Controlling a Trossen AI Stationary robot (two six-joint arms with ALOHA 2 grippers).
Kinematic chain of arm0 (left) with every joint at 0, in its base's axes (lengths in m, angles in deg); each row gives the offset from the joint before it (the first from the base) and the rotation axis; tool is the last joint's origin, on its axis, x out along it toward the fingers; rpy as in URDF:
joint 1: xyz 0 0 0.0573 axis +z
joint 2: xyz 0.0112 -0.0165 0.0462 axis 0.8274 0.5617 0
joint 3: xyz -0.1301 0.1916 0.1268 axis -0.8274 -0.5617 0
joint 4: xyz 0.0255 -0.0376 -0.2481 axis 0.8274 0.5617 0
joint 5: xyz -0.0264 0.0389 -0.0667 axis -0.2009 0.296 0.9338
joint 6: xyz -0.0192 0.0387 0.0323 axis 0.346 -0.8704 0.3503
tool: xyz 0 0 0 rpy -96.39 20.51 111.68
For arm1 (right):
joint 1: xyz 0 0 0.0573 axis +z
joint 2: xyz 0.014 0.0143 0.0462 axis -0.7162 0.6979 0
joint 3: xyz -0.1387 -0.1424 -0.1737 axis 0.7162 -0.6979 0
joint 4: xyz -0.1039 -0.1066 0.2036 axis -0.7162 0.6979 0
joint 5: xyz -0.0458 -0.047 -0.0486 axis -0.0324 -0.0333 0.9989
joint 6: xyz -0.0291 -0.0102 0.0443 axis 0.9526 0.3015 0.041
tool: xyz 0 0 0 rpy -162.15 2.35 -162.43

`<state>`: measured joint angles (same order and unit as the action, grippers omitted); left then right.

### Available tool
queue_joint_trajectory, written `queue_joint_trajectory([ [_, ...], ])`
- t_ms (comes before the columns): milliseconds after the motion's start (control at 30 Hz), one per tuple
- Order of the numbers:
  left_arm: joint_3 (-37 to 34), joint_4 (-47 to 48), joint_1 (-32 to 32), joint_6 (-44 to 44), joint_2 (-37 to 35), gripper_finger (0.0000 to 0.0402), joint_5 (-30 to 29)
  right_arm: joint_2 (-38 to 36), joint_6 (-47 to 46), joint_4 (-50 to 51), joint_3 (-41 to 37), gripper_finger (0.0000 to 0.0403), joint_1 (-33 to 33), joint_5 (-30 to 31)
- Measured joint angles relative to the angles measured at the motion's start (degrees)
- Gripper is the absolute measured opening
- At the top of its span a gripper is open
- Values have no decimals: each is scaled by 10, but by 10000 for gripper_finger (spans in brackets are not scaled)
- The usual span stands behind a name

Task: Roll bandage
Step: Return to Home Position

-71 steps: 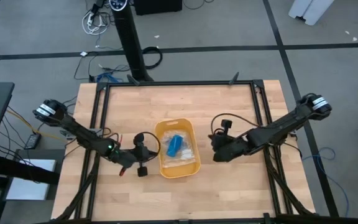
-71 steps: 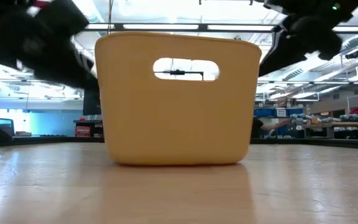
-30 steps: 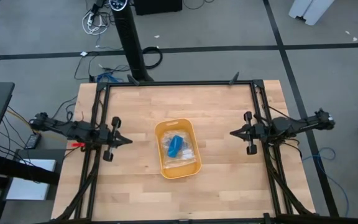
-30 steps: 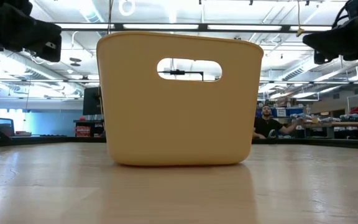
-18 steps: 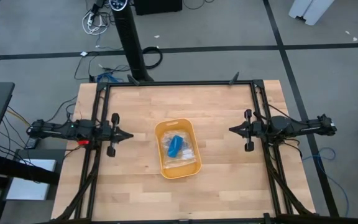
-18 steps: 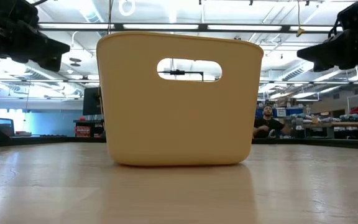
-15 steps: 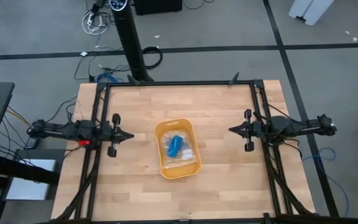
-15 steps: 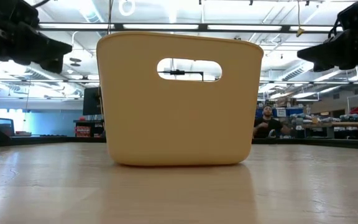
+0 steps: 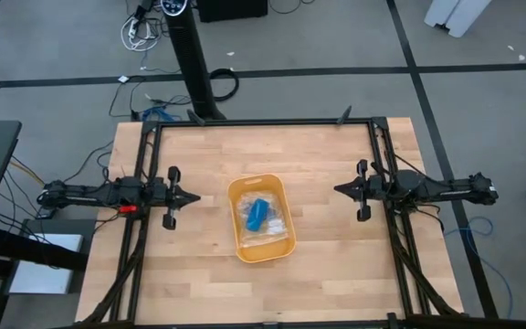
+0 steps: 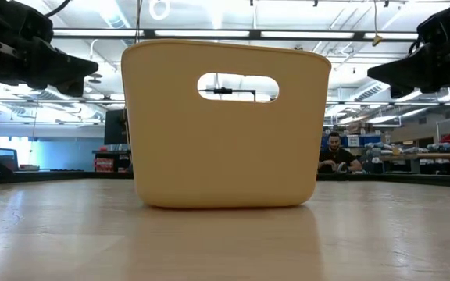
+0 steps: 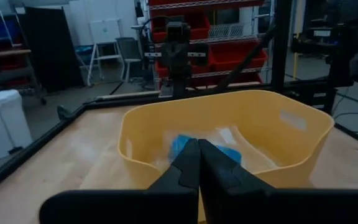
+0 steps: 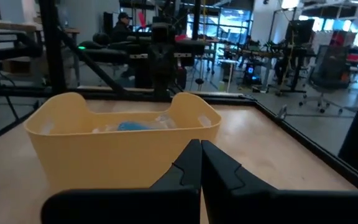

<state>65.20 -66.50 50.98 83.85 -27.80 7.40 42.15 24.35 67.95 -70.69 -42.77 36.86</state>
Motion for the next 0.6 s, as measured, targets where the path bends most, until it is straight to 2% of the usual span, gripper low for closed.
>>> queue_joint_trajectory([
  [100,0,1,18,-14,1,5,6,11,-11,-1,0,2,-8,0],
  [233,-1,5,63,-19,1,5,44,7,-2,-1,0,2,-14,3],
  [400,-1,-10,126,-7,0,5,124,-8,8,5,2,1,-21,4],
  [467,-1,-10,140,2,1,5,125,-3,8,6,2,1,-26,4],
  [600,-1,-3,147,3,2,6,70,10,5,6,2,7,-42,15],
])
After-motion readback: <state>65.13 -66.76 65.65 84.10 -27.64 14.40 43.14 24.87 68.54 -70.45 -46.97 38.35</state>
